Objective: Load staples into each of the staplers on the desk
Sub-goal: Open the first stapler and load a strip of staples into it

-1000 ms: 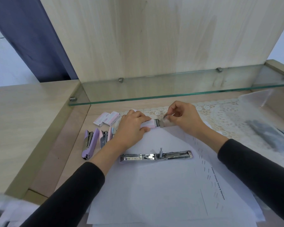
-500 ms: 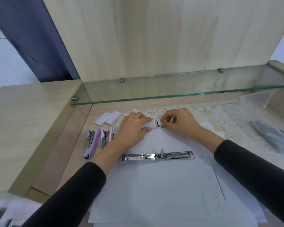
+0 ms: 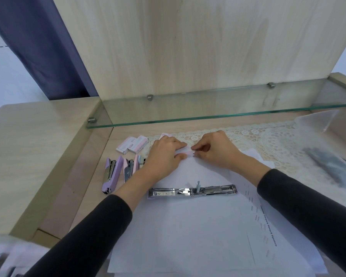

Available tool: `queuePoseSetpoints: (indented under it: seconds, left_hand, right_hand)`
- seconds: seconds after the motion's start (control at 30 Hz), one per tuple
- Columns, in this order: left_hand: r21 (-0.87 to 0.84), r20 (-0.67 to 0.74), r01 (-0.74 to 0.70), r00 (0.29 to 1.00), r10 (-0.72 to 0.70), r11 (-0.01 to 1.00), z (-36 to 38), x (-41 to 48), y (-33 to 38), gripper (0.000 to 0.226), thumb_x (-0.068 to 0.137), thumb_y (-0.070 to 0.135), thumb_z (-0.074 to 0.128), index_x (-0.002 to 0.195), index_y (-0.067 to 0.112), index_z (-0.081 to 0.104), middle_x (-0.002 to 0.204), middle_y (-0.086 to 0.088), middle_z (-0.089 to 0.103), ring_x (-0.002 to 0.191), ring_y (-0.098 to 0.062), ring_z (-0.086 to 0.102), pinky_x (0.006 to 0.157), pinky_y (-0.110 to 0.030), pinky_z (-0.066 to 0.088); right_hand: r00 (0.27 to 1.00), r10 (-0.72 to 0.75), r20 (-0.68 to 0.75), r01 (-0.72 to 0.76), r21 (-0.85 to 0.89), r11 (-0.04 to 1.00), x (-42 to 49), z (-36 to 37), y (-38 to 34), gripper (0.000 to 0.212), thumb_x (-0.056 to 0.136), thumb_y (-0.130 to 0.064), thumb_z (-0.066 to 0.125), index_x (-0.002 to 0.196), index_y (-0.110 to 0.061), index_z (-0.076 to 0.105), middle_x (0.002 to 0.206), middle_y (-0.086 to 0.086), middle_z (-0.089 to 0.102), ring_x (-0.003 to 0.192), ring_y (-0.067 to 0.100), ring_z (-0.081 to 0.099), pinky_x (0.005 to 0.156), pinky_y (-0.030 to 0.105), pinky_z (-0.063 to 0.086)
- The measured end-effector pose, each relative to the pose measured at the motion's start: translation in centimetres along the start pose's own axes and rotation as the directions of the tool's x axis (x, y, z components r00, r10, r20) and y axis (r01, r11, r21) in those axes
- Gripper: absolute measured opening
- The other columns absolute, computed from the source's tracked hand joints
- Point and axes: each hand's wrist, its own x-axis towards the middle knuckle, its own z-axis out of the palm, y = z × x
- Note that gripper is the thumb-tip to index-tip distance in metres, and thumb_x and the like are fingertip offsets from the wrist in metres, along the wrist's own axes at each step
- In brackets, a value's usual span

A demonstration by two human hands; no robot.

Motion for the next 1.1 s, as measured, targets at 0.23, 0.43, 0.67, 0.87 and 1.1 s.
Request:
queuePoseSetpoints:
  seconds: [0.23,0.43,0.67,0.87,1.1]
  left_hand:
    - [-0.023,-0.030,-0.010,0.999,0.010,1.000,0.0,0.4,0.1,0.034,0.084,0.023,0.062,0.117,0.012,0.061,0.113,-0.010,0.064,0.102,-0.029,0.050,0.090,-0.036,0.037]
    - [-0.020,-0.016,-0.045,0.999,0.045,0.999,-0.2,0.3,0.0,0.033,0.084,0.021,0.063,0.115,0.013,0.062,0.115,-0.008,0.063,0.106,-0.027,0.051,0.092,-0.037,0.037]
    - [-0.156,-0.159,-0.047,0.987,0.022,0.987,-2.1,-0.6,0.2,0.026,0.078,0.018,0.069,0.103,0.011,0.068,0.116,-0.005,0.062,0.110,-0.020,0.052,0.092,-0.021,0.030]
    - [-0.283,-0.144,-0.051,0.990,0.010,0.958,-3.6,-4.5,2.2,0.019,0.084,0.028,0.063,0.097,0.016,0.070,0.101,0.004,0.066,0.099,-0.012,0.056,0.094,-0.028,0.039]
    - [-0.240,-0.119,-0.032,0.993,0.004,0.970,-2.1,-8.8,4.0,0.030,0.087,0.038,0.054,0.109,0.020,0.065,0.115,0.006,0.062,0.113,-0.009,0.046,0.095,-0.019,0.028]
  right_hand:
    - [1.000,-0.017,-0.017,0.017,0.015,1.000,0.0,0.1,-0.3,0.015,0.074,-0.001,0.063,0.085,-0.004,0.073,0.080,0.015,0.073,0.065,0.016,0.060,0.064,0.009,0.042]
    - [0.999,-0.012,-0.039,0.012,-0.012,1.000,-0.4,-0.2,-0.5,0.015,0.075,-0.010,0.068,0.089,-0.009,0.073,0.082,0.012,0.073,0.056,0.006,0.051,0.067,0.016,0.042]
    - [0.994,-0.030,-0.104,0.029,-0.014,0.999,-1.4,-2.0,-1.2,0.018,0.080,-0.007,0.062,0.095,-0.011,0.071,0.080,-0.003,0.067,0.049,-0.003,0.048,0.063,0.002,0.036]
    - [0.998,0.019,-0.058,-0.012,0.106,0.994,-3.3,-3.7,-1.7,0.017,0.076,0.001,0.064,0.089,-0.007,0.070,0.067,-0.005,0.062,0.046,-0.005,0.056,0.056,0.008,0.048]
    - [0.997,0.081,-0.016,-0.079,0.113,0.990,-6.8,-4.6,-2.4,0.017,0.076,0.005,0.063,0.087,-0.007,0.069,0.069,-0.012,0.059,0.056,0.001,0.055,0.059,0.006,0.046]
